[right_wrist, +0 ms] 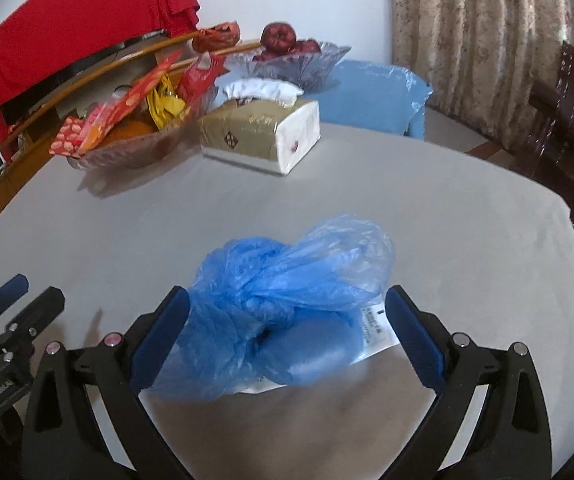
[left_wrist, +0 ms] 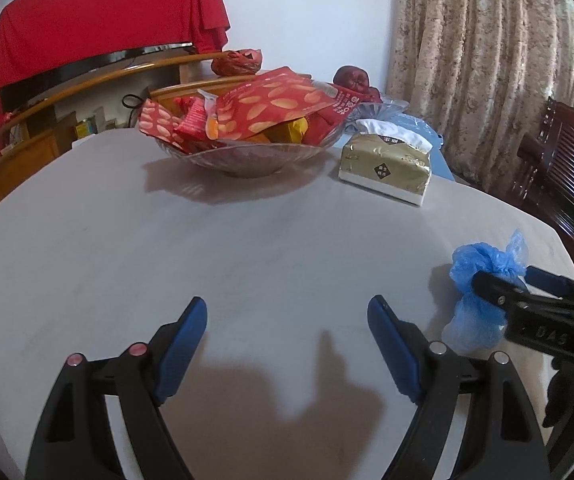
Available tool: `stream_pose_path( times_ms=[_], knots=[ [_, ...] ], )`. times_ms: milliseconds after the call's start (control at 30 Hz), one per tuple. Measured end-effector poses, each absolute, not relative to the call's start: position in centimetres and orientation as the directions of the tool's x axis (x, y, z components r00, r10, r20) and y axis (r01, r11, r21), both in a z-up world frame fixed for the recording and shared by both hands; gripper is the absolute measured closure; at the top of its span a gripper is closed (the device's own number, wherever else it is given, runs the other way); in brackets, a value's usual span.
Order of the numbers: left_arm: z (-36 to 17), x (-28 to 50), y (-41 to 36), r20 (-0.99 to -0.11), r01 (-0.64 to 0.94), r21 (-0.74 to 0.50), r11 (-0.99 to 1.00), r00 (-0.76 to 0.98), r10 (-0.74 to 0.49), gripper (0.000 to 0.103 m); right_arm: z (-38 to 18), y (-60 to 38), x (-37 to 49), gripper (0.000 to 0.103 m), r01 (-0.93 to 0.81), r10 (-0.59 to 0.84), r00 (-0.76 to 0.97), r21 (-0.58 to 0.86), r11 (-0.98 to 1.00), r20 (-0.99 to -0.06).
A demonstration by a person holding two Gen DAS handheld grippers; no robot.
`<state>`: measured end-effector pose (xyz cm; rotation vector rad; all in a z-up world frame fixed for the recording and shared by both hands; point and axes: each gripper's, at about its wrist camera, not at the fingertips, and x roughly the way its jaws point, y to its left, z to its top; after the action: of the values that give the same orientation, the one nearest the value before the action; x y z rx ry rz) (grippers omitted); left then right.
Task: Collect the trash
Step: 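Grasp the blue shoe covers with the right tool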
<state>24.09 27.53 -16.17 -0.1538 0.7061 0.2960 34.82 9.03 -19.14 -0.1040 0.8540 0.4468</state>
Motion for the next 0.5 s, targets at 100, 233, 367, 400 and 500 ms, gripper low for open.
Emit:
stream_pose_path(
  times_ms=[100, 233, 367, 400, 500],
  knots=[
    [-16.2, 24.1, 27.5, -0.66, -0.316, -0.043, 0.948, 0.721, 0.211, 0.022, -19.6, 8.9, 34.7, 0.033, -0.441, 0.352, 0.546, 0.096, 0.892, -0.76],
    [-16.2, 24.4, 27.2, -0.664, -0.311, -0.049, 0.949, 0.72, 0.201, 0.022, -19.4, 8.6, 34.6, 0.05, -0.457, 0.381, 0.531, 0.123, 0.881, -0.757],
    [-16.3, 24.7, 26.2, -0.667, -0.291, -0.054, 0.955, 0.722, 0.182, 0.022, -18.9, 7.7, 34.4, 0.056, -0.455, 0.393, 0.53, 0.139, 0.88, -0.752],
    [-16.3, 24.7, 25.9, -0.669, -0.285, -0.054, 0.957, 0.722, 0.177, 0.022, -18.6, 7.3, 34.3, 0.056, -0.449, 0.396, 0.534, 0.146, 0.881, -0.747],
    [-16.5, 25.1, 24.6, -0.675, -0.259, -0.06, 0.964, 0.722, 0.152, 0.022, -17.2, 4.9, 33.6, 0.056, -0.421, 0.389, 0.575, 0.146, 0.895, -0.72]
  ],
)
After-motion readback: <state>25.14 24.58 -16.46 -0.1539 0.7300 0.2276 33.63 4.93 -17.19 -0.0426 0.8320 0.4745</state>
